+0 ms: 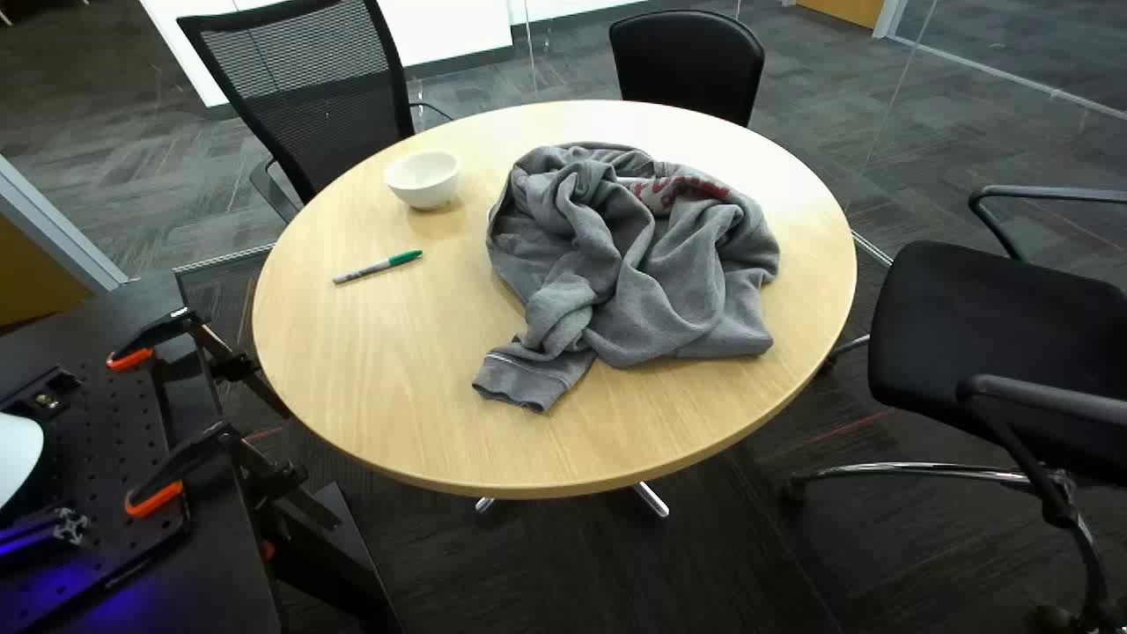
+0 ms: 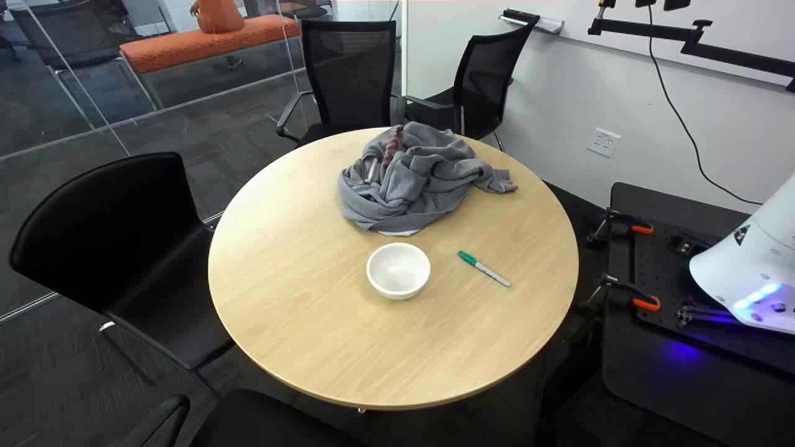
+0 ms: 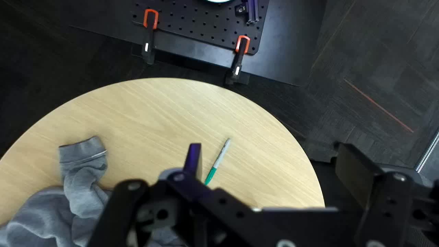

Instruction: Put the marker in the bowl

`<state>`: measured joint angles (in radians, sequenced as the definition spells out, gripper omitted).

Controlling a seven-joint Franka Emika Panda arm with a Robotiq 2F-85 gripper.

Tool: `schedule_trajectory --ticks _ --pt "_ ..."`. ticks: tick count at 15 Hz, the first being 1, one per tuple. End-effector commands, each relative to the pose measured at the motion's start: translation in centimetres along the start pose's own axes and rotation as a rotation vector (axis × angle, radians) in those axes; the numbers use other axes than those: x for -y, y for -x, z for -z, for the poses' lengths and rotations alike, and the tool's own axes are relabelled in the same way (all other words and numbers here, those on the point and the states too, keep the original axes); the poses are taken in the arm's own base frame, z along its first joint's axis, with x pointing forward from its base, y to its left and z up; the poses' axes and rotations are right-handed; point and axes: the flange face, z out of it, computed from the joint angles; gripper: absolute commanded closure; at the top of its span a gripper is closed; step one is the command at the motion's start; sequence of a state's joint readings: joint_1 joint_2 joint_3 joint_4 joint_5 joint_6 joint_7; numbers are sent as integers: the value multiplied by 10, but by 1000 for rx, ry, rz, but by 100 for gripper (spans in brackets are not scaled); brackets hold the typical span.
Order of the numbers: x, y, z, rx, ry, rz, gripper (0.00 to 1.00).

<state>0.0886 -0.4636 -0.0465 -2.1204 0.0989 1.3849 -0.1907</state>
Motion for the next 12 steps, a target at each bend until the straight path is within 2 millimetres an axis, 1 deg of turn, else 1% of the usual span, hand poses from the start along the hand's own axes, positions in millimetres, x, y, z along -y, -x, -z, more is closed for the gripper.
schedule_trajectory --ticks 1,8,11,12 --pt "0 0 1 1 0 0 0" --pt "0 -1 0 -6 -4 0 0" --pt "3 -3 -4 -36 -7 -15 0" --pt "5 -4 -9 -46 -3 -21 0"
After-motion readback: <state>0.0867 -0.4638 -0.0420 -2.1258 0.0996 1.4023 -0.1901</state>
